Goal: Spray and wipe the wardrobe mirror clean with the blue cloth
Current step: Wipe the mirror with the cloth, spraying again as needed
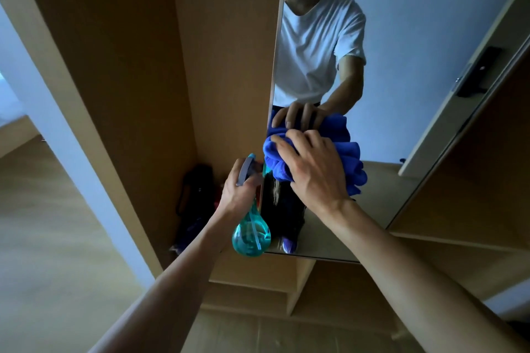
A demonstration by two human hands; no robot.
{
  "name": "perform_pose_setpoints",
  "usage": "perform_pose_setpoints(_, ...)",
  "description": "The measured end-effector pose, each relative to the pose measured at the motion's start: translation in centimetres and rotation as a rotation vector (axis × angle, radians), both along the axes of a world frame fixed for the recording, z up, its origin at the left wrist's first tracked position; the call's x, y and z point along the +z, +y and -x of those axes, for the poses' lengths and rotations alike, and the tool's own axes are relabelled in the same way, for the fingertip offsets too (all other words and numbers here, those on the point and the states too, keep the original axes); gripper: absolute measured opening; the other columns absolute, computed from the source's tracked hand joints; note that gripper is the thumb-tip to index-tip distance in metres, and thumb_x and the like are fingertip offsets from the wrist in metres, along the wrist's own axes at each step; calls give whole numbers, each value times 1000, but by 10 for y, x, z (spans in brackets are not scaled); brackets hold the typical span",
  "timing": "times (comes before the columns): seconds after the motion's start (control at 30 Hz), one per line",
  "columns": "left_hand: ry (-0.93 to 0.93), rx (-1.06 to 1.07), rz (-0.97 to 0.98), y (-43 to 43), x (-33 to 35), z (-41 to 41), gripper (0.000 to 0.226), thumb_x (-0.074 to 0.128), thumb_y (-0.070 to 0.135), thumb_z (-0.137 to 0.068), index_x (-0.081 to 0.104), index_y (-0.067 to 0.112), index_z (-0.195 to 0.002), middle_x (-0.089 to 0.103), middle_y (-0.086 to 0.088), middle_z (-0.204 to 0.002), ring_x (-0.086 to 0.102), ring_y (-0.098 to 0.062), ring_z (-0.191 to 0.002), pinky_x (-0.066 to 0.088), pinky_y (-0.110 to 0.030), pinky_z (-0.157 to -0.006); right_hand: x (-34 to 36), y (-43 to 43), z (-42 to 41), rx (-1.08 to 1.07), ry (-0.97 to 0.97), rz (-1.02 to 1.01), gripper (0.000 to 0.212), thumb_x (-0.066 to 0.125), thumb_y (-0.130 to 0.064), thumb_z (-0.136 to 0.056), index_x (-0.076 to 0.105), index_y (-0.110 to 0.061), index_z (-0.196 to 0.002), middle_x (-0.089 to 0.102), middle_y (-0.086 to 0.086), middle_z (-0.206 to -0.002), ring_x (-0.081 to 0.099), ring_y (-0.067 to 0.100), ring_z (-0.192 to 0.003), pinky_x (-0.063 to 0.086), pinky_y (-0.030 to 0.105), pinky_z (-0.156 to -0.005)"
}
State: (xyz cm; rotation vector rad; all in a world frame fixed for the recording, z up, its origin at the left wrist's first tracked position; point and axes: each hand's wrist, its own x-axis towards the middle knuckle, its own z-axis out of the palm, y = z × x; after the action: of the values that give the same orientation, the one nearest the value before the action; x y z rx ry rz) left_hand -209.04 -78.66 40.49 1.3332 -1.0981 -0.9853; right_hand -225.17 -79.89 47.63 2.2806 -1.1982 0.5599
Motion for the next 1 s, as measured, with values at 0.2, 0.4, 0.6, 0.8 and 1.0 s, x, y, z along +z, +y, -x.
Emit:
perform_pose_setpoints(0.2,139,-22,-56,-4,-4,-4,39,65,32,-67,70,39,-105,71,-5,-98,68,-25,-94,54,-45,-86,-39,1,-3,-15,17,-43,50,54,-11,-88,50,-16,-138,55,8,-130,51,31,-103,43,43,-83)
perform_pose_setpoints(0.4,98,-42,-44,-6,-7,-7,20,59,20,-77,66,23,-95,68,3,-80,64,-16,-77,52,-36,-75,-87,3,-4,-38,94,-178,45,49,-20,-92,49,-17,-137,56,7,-129,52,32,-105,47,43,-86)
perform_pose_setpoints(0.6,23,-51,-81,-7,-6,-9,19,62,18,-84,67,27,-100,71,-10,-94,69,-28,-87,57,-46,-84,-88,8,-5,-19,81,-243,44,43,-19,-88,53,-19,-130,58,5,-119,54,29,-100,48,41,-84)
perform_pose_setpoints(0.8,-68,-20,-98,-5,-18,-6,22,61,33,-72,64,28,-93,69,-1,-86,67,-29,-88,54,-53,-89,-54,6,1,-19,-45,-176,57,54,-8,-80,52,-18,-136,55,6,-127,51,29,-102,45,42,-83)
perform_pose_setpoints(1.0,-87,-19,-105,-4,-26,-3,23,58,30,-70,59,26,-93,62,0,-87,59,-25,-83,47,-41,-76,-14,-1,12,-15,-140,-55,60,55,-10,-72,57,-17,-132,57,5,-122,51,30,-99,43,43,-80)
